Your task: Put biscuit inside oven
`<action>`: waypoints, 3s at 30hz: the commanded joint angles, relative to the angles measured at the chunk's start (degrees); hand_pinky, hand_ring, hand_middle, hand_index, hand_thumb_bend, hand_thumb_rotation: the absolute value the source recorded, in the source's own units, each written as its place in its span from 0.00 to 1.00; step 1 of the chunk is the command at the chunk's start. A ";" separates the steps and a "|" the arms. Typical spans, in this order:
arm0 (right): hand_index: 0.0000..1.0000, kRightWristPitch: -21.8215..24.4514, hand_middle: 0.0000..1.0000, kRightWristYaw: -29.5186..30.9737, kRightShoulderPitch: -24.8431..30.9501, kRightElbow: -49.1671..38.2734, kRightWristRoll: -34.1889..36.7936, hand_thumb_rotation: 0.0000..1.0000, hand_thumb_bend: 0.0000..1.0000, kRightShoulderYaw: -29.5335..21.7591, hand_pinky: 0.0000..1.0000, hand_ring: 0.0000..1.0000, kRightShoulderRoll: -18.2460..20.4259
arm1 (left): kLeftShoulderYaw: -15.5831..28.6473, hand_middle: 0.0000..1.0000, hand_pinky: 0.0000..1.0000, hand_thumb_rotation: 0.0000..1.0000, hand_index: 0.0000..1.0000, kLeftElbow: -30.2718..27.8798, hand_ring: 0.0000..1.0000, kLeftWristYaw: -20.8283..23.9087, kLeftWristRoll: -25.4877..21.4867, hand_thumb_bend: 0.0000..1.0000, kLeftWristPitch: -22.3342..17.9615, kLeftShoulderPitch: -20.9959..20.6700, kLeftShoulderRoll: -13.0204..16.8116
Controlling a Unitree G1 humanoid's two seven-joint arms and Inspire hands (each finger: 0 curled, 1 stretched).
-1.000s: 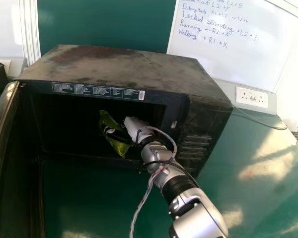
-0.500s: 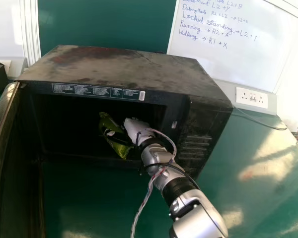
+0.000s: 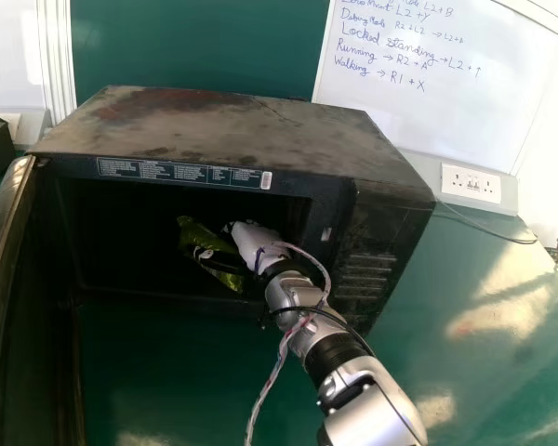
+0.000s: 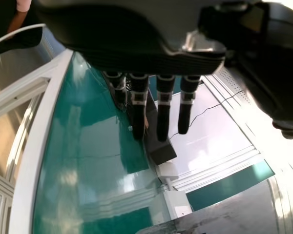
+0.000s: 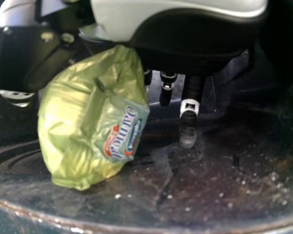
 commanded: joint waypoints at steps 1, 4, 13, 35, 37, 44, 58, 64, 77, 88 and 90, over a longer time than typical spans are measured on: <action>0.74 -0.19 0.80 0.18 1.92 0.39 0.49 0.30 0.88 -0.29 0.65 0.74 -0.25 | -0.54 0.79 0.62 0.66 0.85 -0.23 0.76 -0.26 1.21 0.66 0.93 2.80 -4.08; 0.75 -0.89 0.80 -0.60 2.28 0.14 0.52 0.31 0.87 -0.34 0.65 0.74 -0.53 | -0.59 0.79 0.60 0.65 0.85 -0.41 0.75 -0.16 1.65 0.66 1.39 2.86 -4.08; 0.74 -3.81 0.79 -2.10 4.38 -1.30 0.17 0.30 0.86 0.20 0.64 0.74 -2.42 | -0.39 0.88 0.65 0.72 0.86 0.12 0.84 -0.08 0.79 0.65 1.24 1.90 -3.89; 0.93 -16.66 0.93 -3.83 28.63 -34.91 0.50 0.60 0.97 -3.30 0.83 0.92 -20.00 | 3.28 0.88 0.70 0.72 0.86 3.92 0.85 -4.23 0.05 0.65 -4.31 -0.09 -1.10; 0.93 -16.33 0.93 -3.20 31.25 -40.00 0.34 0.61 0.96 -4.34 0.83 0.92 -21.41 | 3.63 0.88 0.71 0.71 0.86 4.37 0.85 -4.66 -0.29 0.65 -4.71 -0.36 -1.09; 0.93 -15.65 0.93 -0.03 36.95 -49.92 0.91 0.65 0.93 -6.98 0.83 0.92 -23.27 | 4.76 0.88 0.71 0.70 0.85 5.34 0.84 -5.34 1.01 0.67 -5.64 -0.73 -1.05; 0.98 -18.57 0.99 -1.81 35.58 -50.73 -0.60 0.72 0.97 -8.84 0.75 0.96 -23.04 | 5.34 0.95 0.79 0.80 0.91 7.11 0.93 -8.04 -1.06 0.86 -9.10 0.33 -1.18; 1.00 -20.33 1.00 3.98 39.38 -60.14 3.14 0.71 0.96 -11.96 0.77 0.96 -25.48 | 4.85 0.94 0.78 0.83 0.92 6.44 0.92 -8.84 -1.85 0.87 -8.91 1.07 -1.31; 1.00 -22.98 1.00 7.88 53.74 -77.36 5.95 0.71 0.94 -17.51 0.77 0.97 -29.50 | 5.77 0.92 0.73 0.84 0.89 6.76 0.90 -10.02 -2.46 0.86 -8.66 -0.16 -0.75; 1.00 -25.64 1.00 9.63 60.49 -82.20 7.65 0.72 0.96 -21.42 0.78 0.96 -31.87 | 5.83 0.92 0.76 0.83 0.88 6.59 0.89 -10.33 -2.36 0.86 -8.56 -0.25 -0.84; 1.00 -26.55 1.00 10.39 61.81 -82.52 8.90 0.72 0.95 -22.22 0.78 0.96 -32.54 | 5.92 0.92 0.76 0.82 0.88 6.72 0.89 -10.30 -2.19 0.86 -8.75 -0.40 -0.80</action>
